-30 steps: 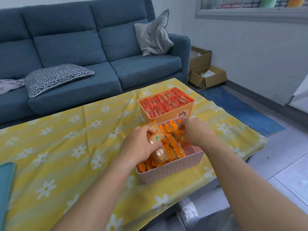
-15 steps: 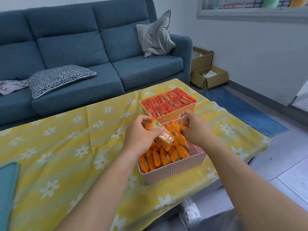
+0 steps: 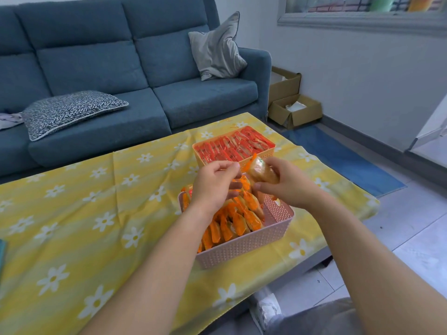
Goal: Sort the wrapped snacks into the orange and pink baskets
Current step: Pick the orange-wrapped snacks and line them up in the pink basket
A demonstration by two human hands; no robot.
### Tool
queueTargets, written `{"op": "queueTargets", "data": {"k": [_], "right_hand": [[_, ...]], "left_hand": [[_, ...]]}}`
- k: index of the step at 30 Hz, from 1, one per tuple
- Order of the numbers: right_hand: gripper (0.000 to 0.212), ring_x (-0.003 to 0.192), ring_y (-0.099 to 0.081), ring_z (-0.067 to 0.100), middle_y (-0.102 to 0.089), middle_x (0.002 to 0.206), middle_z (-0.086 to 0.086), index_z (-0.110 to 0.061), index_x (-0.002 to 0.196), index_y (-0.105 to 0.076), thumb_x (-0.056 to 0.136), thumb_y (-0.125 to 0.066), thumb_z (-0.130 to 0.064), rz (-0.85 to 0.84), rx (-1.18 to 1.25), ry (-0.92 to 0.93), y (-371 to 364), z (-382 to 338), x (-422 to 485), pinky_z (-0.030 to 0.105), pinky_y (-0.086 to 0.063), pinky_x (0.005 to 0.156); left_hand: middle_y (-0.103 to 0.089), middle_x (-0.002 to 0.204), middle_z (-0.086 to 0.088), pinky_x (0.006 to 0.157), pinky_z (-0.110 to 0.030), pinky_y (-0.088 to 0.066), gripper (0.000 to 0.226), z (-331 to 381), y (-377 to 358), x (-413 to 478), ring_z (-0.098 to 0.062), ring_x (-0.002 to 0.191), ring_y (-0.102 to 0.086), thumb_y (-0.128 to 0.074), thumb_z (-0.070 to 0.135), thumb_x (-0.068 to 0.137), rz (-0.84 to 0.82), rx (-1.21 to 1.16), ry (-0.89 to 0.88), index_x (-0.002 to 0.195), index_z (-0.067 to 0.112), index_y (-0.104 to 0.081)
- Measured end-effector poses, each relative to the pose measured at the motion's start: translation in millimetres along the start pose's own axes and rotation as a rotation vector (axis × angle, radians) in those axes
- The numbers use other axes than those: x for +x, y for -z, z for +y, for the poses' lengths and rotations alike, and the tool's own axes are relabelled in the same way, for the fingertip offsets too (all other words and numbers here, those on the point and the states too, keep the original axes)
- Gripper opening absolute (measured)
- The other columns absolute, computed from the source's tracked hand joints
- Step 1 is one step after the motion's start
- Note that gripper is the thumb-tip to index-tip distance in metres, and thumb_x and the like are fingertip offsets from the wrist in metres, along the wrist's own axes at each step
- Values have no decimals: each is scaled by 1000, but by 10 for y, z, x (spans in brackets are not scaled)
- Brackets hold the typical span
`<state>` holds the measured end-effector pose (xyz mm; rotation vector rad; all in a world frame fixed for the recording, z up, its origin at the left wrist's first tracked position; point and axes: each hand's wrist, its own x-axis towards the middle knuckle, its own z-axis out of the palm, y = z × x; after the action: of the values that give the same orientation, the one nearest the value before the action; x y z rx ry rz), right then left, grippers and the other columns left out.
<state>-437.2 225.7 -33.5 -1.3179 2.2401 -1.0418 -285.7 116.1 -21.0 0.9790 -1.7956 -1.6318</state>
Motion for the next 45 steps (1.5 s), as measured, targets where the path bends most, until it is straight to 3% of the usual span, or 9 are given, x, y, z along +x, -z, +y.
{"op": "queueTargets", "data": {"k": [5, 9, 13, 22, 30, 33, 36, 40, 45], "right_hand": [[70, 90, -59, 14, -61, 111, -3, -18, 132, -44, 84, -64, -65, 33, 143, -196, -38, 38, 42, 28, -47, 66], [43, 85, -57, 20, -64, 110, 10, -16, 122, -54, 103, -40, -52, 106, 265, -250, -85, -27, 43, 38, -49, 72], [18, 77, -63, 20, -65, 91, 8, -17, 103, -54, 96, -54, -34, 126, 73, -214, -96, -94, 9, 35, -54, 65], [32, 78, -56, 23, -53, 88, 0, -21, 96, -39, 84, -68, -27, 149, -554, -223, -268, -116, -1, 31, -43, 56], [24, 57, -52, 21, -51, 69, 8, -11, 68, -41, 82, -53, 4, 44, -534, -285, -335, -108, 48, 26, -38, 44], [18, 82, -64, 22, -68, 99, 5, -14, 104, -66, 91, -54, -11, 276, -303, -178, -251, -215, 67, 34, -56, 65], [37, 105, -63, 16, -64, 121, -4, -24, 133, -61, 97, -52, -33, 37, 239, -112, -239, -375, 35, 39, -57, 89], [31, 92, -72, 20, -71, 102, 3, -25, 127, -63, 97, -63, -34, -11, 323, -41, -161, -389, -39, 39, -63, 80], [16, 85, -66, 23, -66, 94, 5, -19, 96, -62, 85, -73, -22, 122, 116, -136, 17, -197, -153, 45, -58, 74]], "left_hand": [[-65, 120, 10, 93, -42, -50, 26, -179, 220, 113, -21, 114, -56, -59, 46, 92, 228, 774, -174, 117, 38, -63], [-44, 150, 4, 105, -49, -32, 68, -249, 260, 81, -33, 135, -33, -60, 58, 87, -21, 1100, -15, 148, 41, -35], [-47, 146, 8, 103, -50, -32, 73, -285, 239, 71, -30, 133, -36, -68, 63, 81, 16, 1100, -79, 144, 41, -38], [-57, 108, 8, 71, -22, -50, 27, -275, 281, 56, -11, 95, -58, -76, 20, 85, 154, 666, -276, 103, 33, -60], [-59, 105, 7, 72, -18, -53, 26, -122, 347, 17, -9, 91, -61, -76, 14, 84, 218, 474, -391, 97, 30, -60], [-62, 102, 10, 75, -22, -55, 30, -55, 287, -8, -11, 94, -64, -76, 10, 83, 134, 401, -414, 95, 32, -59], [-64, 100, 15, 79, -34, -60, 32, -24, 202, -37, -11, 91, -68, -78, 13, 83, 46, 327, -409, 94, 36, -59], [-65, 109, 13, 77, -31, -62, 30, -46, 217, -40, -10, 88, -72, -75, 15, 89, -15, 233, -361, 110, 31, -61], [-57, 138, 6, 91, -37, -52, 48, -279, 486, 45, -20, 120, -56, -65, 36, 93, 98, 920, -208, 139, 33, -51]]}}
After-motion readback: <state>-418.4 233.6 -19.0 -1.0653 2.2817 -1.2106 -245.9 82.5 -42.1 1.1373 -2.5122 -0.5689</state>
